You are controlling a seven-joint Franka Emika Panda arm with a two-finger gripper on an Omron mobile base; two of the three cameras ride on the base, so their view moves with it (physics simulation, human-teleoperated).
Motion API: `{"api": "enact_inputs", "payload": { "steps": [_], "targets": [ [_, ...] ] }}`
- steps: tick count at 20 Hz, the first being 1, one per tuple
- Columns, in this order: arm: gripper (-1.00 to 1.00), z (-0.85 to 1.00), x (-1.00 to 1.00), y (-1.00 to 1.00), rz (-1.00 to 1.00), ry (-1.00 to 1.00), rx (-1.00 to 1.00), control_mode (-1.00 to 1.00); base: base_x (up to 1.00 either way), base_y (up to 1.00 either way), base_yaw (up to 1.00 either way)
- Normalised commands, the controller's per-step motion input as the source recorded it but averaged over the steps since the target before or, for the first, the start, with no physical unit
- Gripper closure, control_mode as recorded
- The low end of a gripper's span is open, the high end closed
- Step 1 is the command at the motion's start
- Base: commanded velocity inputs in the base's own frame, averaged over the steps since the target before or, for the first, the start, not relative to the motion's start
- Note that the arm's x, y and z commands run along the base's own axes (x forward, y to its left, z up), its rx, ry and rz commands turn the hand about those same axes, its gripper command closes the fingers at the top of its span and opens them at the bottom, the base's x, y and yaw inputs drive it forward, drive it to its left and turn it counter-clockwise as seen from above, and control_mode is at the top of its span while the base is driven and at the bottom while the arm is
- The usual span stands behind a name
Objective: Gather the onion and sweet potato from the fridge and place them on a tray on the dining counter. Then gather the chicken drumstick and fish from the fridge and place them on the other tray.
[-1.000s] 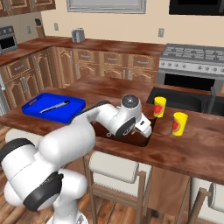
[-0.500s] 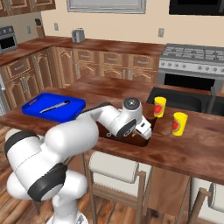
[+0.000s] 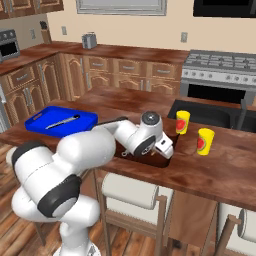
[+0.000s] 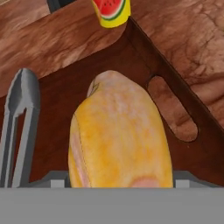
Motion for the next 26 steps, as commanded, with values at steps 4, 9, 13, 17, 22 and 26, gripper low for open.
{"api": "enact_inputs", "payload": {
  "steps": [4, 9, 13, 17, 22, 26],
  "targets": [
    [1.00, -0.13, 0.16, 0.00, 0.00, 0.02, 0.00, -1.00, 0.00, 0.00, 0.00],
    [-1.00, -0.07, 0.01, 0.00, 0.00, 0.00, 0.00, -1.00, 0.00, 0.00, 0.00],
    [-1.00, -0.05, 0.00, 0.00, 0.00, 0.00, 0.04, -1.00, 0.00, 0.00, 0.00],
    [-1.00, 0.00, 0.00, 0.05, 0.00, 0.00, 0.06, -1.00, 0.00, 0.00, 0.00],
    [-1.00, 0.12, 0.00, 0.15, 0.00, 0.00, 0.06, -1.00, 0.00, 0.00, 0.00],
    [-1.00, 0.40, -0.03, 0.09, 0.00, 0.01, 0.02, -1.00, 0.00, 0.00, 0.00]
  ]
}}
